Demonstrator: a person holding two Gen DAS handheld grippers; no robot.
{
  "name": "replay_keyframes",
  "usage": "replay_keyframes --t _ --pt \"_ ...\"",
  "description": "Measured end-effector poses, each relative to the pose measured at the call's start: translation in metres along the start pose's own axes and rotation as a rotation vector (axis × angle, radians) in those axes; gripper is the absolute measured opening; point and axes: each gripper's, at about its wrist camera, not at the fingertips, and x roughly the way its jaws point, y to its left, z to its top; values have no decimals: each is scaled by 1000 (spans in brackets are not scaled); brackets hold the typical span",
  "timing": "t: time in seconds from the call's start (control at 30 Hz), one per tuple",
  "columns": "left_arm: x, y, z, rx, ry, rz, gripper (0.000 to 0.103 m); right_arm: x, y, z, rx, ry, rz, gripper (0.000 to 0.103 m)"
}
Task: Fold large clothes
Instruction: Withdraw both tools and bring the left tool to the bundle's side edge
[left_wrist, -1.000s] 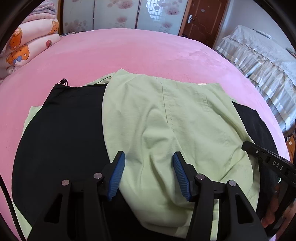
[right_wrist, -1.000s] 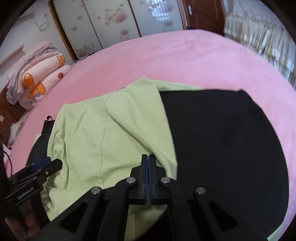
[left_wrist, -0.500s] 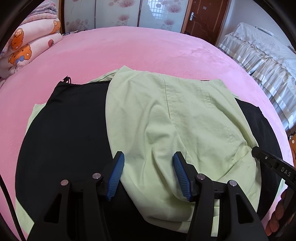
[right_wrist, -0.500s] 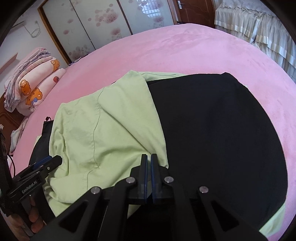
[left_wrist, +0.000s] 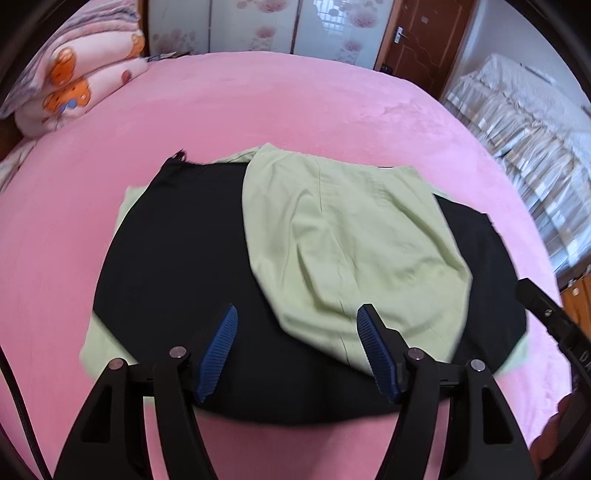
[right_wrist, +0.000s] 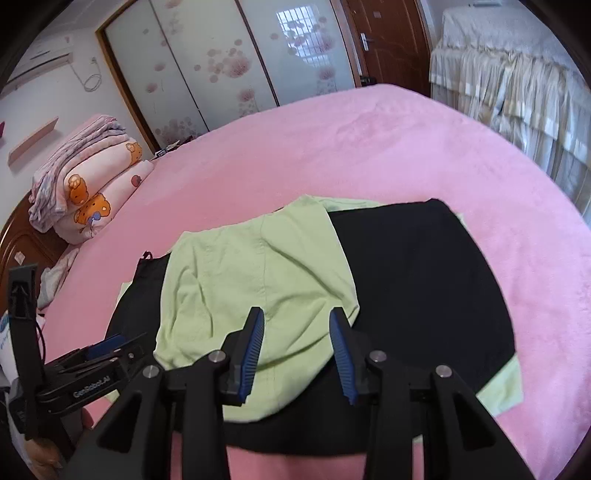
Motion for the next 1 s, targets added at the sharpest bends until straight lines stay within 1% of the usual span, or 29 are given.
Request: replay_keyframes --t 0.1,0.2,0.37,0.5,0.63,0.77,0.87,1.0 --pt "-22 5 -20 -31 4 -20 66 -23 9 -13 -41 -23 -4 37" --pt "-37 10 -40 -45 9 -11 66 -40 19 -28 -77 -28 -3 37" --pt "-51 23 -70 -78 42 -28 66 -57 26 -45 -109 -32 -4 37" --pt "-51 36 -91 -92 60 -27 66 -63 30 -58 -113 -22 8 37" --pt "-40 51 -108 -133 86 -40 66 -59 38 -77 -156 -17 -15 37" --pt "-23 66 -121 -183 115 -71 66 -49 46 -89 -160 10 -8 37" --pt "-8 76 -127 -226 122 -103 66 -41 51 -93 -166 12 -11 37" --pt "12 91 -129 -311 122 -179 66 -30 58 -93 -173 14 -4 37"
